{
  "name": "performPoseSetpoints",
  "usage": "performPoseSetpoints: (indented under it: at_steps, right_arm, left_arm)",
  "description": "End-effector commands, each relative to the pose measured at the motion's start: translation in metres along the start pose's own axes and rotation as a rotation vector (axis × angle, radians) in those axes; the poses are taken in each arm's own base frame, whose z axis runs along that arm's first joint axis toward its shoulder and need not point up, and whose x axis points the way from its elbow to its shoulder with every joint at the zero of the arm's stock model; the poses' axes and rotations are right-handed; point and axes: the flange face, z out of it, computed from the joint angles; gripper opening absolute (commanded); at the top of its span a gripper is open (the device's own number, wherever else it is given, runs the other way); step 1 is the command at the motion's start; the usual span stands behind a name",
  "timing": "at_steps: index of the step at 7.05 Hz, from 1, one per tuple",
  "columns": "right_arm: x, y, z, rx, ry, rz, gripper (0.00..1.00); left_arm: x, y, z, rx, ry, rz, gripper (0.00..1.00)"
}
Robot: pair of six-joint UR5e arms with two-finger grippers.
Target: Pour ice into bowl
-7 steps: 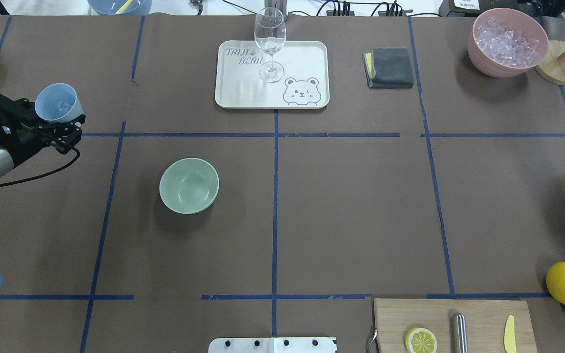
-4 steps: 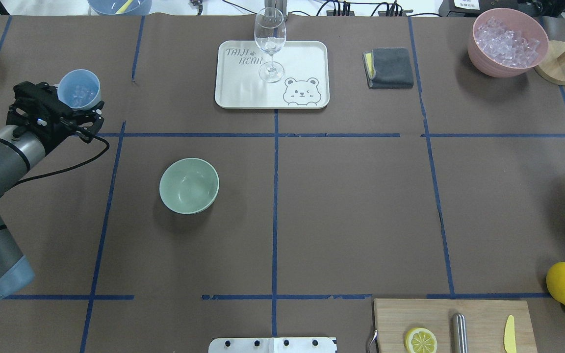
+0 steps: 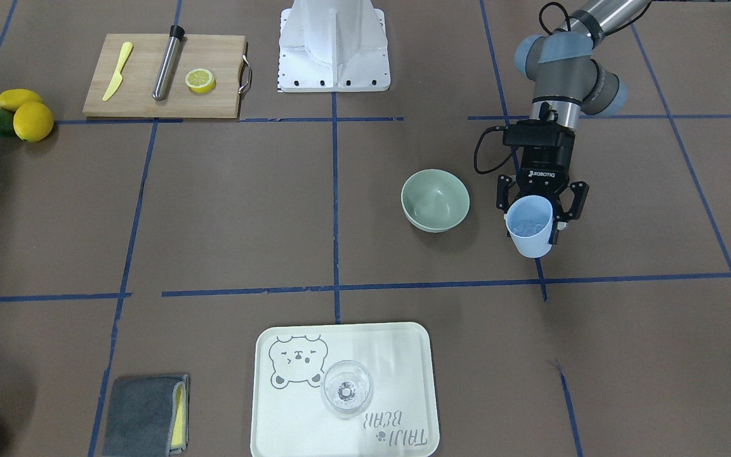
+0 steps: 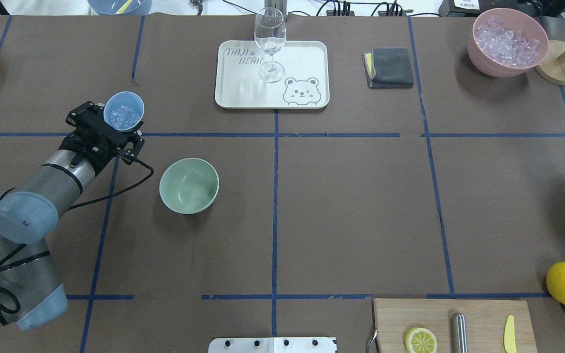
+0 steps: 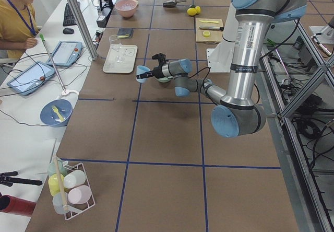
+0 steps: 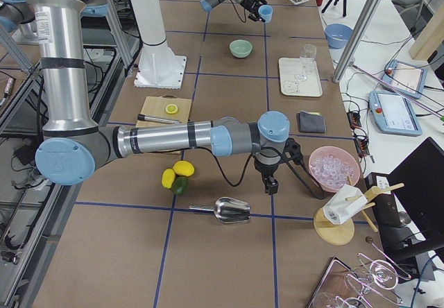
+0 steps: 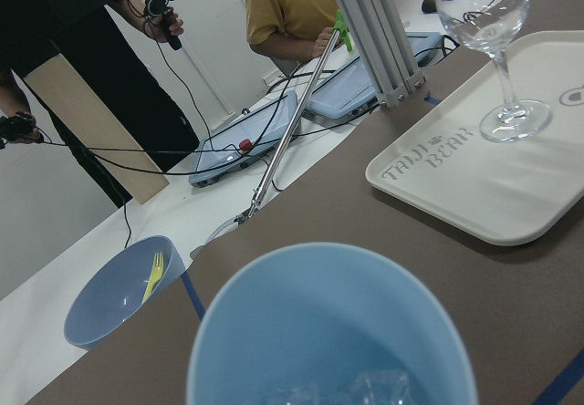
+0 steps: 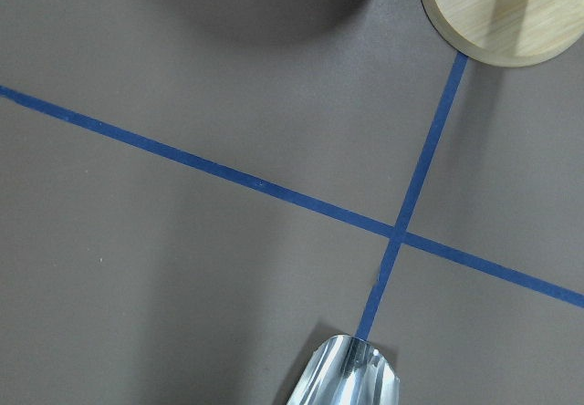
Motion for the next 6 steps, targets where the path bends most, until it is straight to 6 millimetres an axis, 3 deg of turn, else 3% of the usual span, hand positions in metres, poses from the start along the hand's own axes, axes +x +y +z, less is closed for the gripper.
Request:
performPoseSetpoints:
  at_steps: [1, 3, 5, 6]
  right_arm:
    - [0.002, 0.005, 0.001, -0.003, 0.000, 0.004, 1.00]
    - [0.005, 0.007, 0.001, -0.004, 0.002, 0.010, 1.00]
    - [0.006, 0.010, 0.002, -0.005, 0.000, 0.014, 1.00]
    - [0.007, 0.011, 0.001, -0.005, 0.002, 0.015, 1.00]
  left_arm:
    - [0.025, 0.006, -0.008, 0.011, -0.071, 0.180, 0.00]
    - [0.036, -0.008, -0.006, -0.003, -0.156, 0.382, 0.00]
    - [0.071, -0.020, -0.013, -0.010, -0.218, 0.611, 0.00]
    - [0.070, -0.015, -0.011, -0.030, -0.251, 0.709, 0.00]
